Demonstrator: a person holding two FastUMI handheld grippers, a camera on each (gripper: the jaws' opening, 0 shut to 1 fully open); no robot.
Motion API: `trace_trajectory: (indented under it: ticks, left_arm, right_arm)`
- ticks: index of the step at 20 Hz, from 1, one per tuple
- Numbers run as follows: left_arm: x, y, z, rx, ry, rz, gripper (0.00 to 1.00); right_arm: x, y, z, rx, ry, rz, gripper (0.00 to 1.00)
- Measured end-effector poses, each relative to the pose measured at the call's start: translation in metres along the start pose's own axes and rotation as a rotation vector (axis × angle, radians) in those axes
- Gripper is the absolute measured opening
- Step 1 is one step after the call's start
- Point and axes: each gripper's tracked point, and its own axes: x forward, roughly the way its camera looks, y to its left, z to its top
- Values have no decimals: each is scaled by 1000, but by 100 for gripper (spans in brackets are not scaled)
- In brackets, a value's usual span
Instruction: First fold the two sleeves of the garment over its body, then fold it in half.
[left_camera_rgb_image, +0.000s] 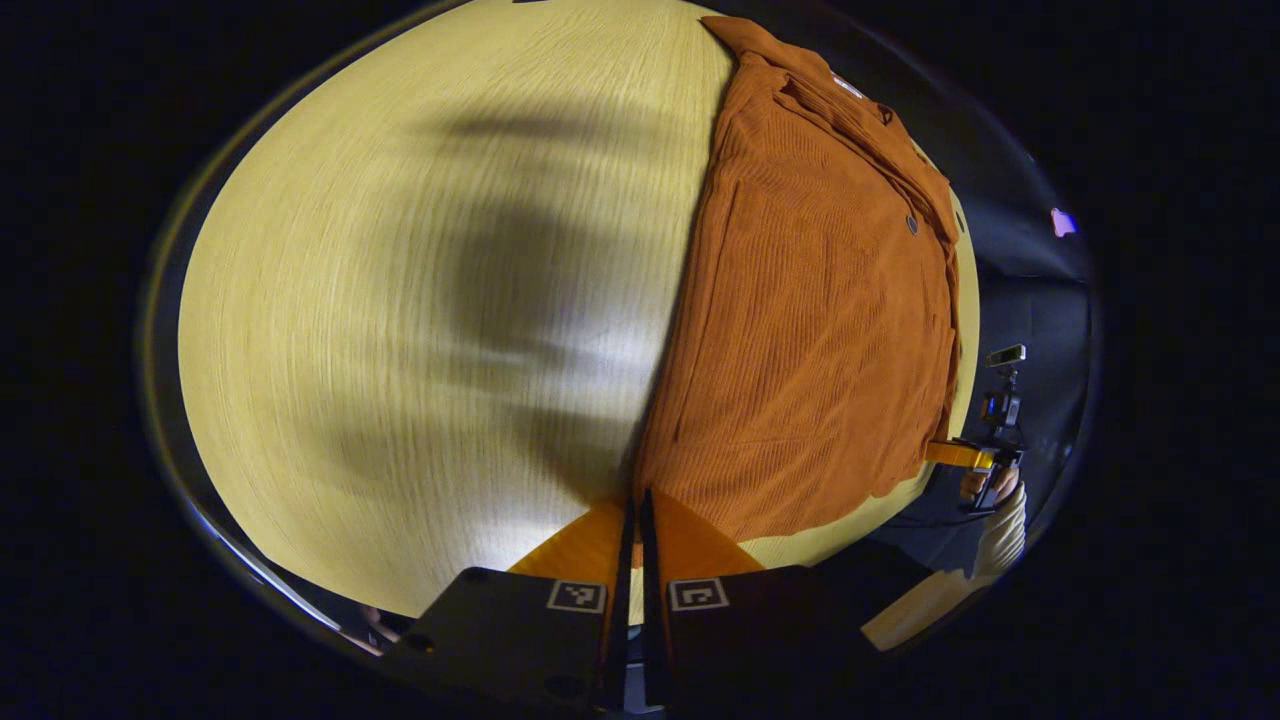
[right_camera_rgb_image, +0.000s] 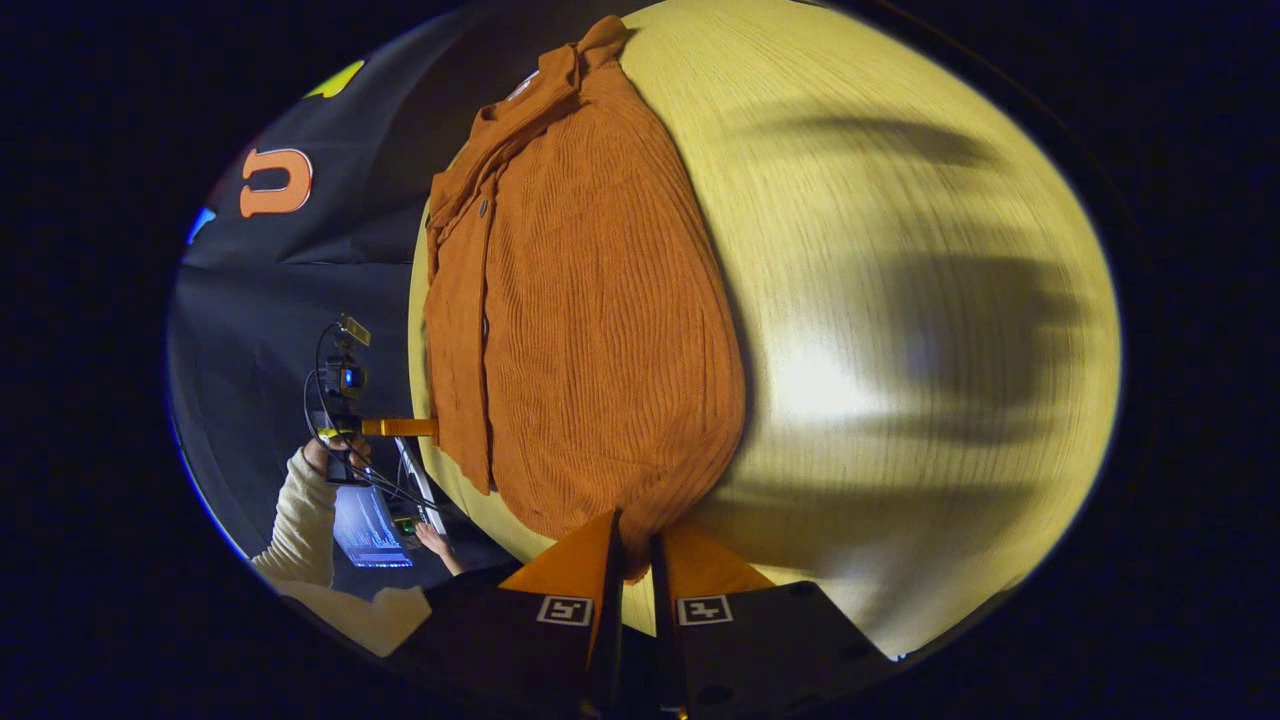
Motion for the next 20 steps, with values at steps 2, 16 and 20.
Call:
trace_trajectory:
  ticks: [2, 16, 20]
  left_arm:
    - [-4, -6, 2, 48, -28, 55, 3]
    - [-139, -109, 52, 54, -157, -52, 3]
    - [-191, -138, 71, 55, -204, -146, 2]
  right_arm:
    - [-6, 1, 1, -30, -18, -17, 10]
    - [-83, 74, 13, -199, -209, 92, 6]
    - [-110, 114, 35, -273, -247, 138, 6]
